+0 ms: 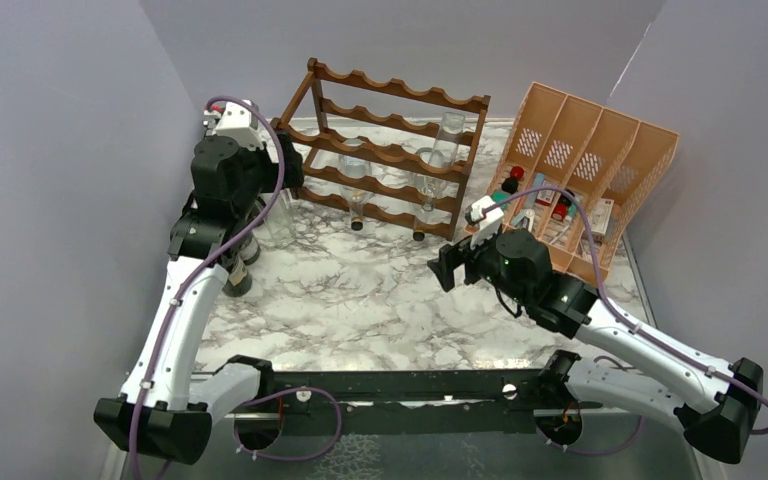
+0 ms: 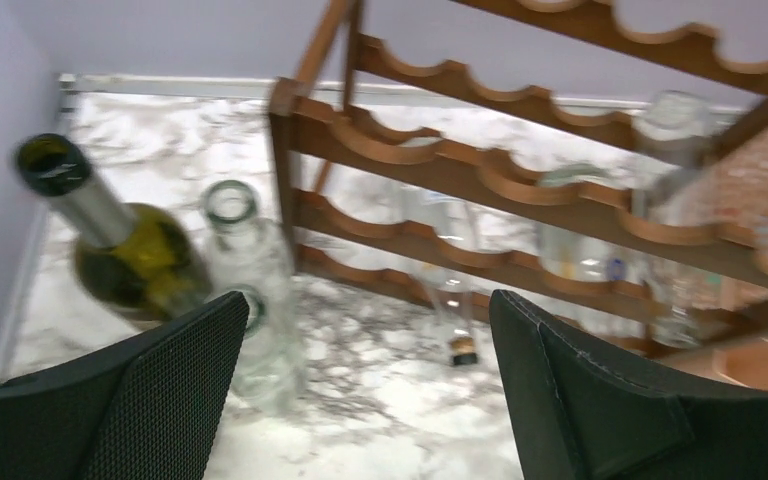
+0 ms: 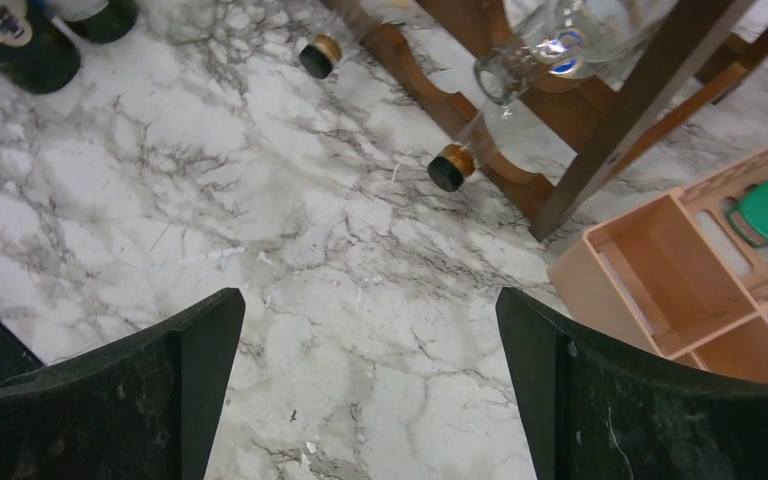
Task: Take the wine bottle off the wine rack
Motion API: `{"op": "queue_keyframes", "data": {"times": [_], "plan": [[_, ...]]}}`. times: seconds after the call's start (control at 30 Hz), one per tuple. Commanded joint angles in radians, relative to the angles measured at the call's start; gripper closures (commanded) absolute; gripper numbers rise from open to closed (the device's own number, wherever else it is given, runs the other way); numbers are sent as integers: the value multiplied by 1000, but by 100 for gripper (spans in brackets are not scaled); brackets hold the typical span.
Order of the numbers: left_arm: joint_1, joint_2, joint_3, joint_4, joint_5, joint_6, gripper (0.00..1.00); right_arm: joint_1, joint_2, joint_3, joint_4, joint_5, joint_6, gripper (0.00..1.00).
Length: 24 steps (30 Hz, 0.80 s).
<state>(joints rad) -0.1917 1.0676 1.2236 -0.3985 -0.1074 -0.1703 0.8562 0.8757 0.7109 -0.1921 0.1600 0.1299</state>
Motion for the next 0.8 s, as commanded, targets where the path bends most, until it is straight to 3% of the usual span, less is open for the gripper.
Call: {"op": "queue_keyframes", "data": {"times": [0.0,0.17,0.5,0.77], "plan": [[1,-14,-3,-5,304,-136,3,4,6,78,-64,206,79,0],[-68,-4,-77,82,474,-253,10,4,-13,97,-79,289,96,0],[-462,133,-149,262,247,-291,18,4,-87,92,-110,353,117,0],[-538,308,-248,651,223,-282,13,4,-185,82,-186,367,144,0]]}}
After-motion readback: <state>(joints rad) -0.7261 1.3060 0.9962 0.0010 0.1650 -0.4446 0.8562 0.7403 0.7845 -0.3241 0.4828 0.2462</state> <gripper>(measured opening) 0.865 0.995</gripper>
